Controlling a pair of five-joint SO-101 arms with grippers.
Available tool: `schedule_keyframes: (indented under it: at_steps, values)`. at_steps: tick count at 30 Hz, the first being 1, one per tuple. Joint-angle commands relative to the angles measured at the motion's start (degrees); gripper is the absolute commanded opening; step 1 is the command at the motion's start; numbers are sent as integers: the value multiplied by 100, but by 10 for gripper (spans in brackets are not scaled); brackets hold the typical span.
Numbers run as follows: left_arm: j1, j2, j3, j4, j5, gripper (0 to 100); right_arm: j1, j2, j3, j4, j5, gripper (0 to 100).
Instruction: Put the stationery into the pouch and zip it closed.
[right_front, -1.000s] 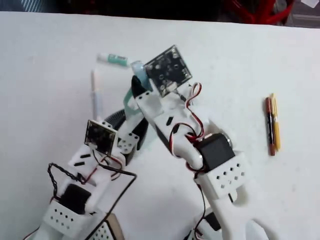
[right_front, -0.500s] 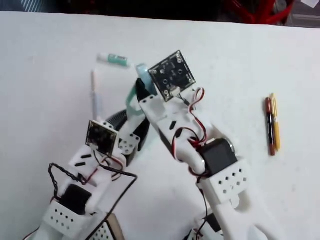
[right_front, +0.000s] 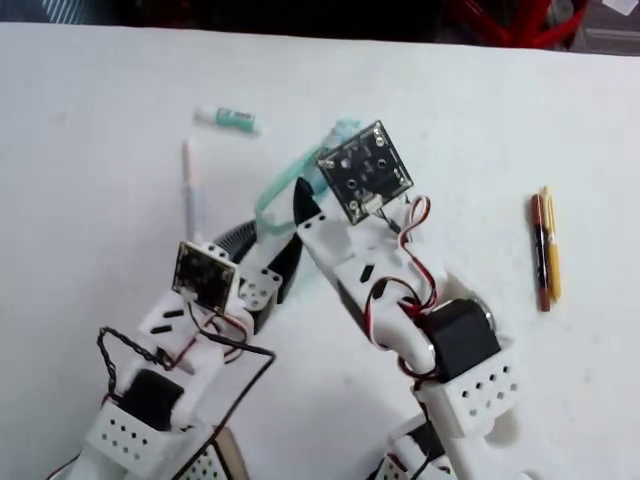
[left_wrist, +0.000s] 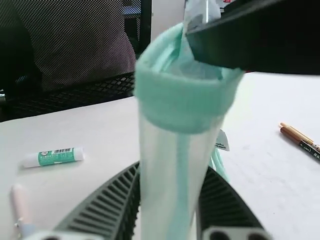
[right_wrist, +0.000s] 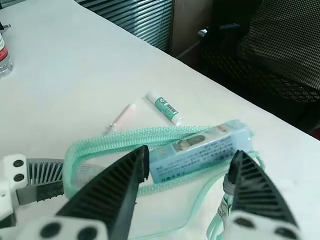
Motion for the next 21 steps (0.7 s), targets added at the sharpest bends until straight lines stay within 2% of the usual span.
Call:
schedule_keyframes:
  at_steps: [1, 4, 8, 12, 14, 21]
  values:
    - [-75, -92, -79, -167, 18, 140, 57, -13, 9, 207, 334, 258]
    - [-75, -92, -79, -167, 18, 140, 57, -40, 9, 224, 651, 258]
    - [-75, -92, -79, -167, 26, 140, 57, -57, -149, 233, 695, 240]
    - [-189, -92, -79, -167, 97, 186, 101, -40, -1336, 910, 695, 161]
    - [-330, -92, -70, -167, 404, 210, 101, -4, -2031, 1209, 695, 136]
    - [-418, -84, -141, -158, 466, 210, 681, 541, -2857, 1103, 695, 64]
